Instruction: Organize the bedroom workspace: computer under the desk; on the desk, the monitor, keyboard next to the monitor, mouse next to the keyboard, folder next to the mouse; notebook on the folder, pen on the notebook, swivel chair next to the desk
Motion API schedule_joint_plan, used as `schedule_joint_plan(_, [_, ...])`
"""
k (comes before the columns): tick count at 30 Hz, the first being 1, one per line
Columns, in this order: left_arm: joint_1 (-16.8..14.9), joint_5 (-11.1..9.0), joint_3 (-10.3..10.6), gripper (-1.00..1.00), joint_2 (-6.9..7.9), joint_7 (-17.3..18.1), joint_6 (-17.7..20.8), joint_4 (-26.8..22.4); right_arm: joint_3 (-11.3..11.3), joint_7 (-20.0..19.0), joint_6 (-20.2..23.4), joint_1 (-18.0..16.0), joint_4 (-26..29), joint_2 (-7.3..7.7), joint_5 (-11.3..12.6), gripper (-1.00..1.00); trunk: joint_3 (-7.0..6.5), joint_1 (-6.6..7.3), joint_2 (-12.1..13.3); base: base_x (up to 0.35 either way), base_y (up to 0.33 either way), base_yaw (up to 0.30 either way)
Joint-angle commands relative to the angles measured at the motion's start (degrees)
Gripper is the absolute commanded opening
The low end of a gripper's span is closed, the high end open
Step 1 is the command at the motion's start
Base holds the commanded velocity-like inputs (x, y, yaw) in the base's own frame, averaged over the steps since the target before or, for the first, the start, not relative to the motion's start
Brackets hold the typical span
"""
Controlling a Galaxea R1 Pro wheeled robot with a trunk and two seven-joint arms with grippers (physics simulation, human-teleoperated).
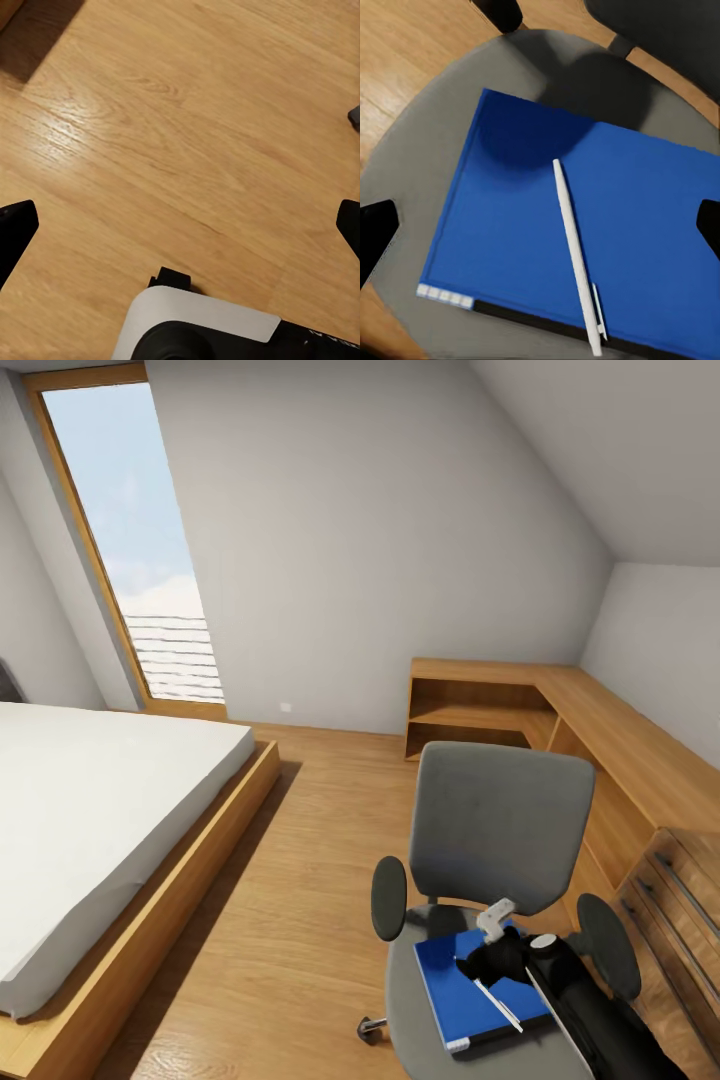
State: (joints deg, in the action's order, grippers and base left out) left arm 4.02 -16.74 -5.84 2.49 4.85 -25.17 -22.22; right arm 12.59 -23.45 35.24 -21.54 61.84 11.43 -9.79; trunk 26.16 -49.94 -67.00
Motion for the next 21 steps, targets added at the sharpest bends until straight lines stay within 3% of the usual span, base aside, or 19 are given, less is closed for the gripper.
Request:
schedule_joint_plan(1, [0.0, -0.6, -0.2, 1.00, -0.02, 0.5, 0.0, -0.1, 0.5, -0.9, 0.1, 0.0, 0.0, 0.06, -0.9, 1.00, 0.05, 0.00, 0.0, 0.000, 0.000, 0.000])
schedule_joint_plan(10, [0.0, -0.6, -0.2, 1.00, 0.00, 0.5, 0.0, -0.1, 2.2, -7.0, 0.1, 0.0, -1.1, 0.16, -6.4, 1.00, 0.05, 0.00, 0.0, 0.000, 0.000, 0.000])
schedule_joint_plan(21, [0.0, -0.6, -0.2, 1.00, -0.03, 0.5, 0.0, -0.1, 2.2, -9.7, -0.1, 0.0, -3.6, 0.01, -9.7, 1.00, 0.05, 0.00, 0.0, 0.030, -0.059, 0.000])
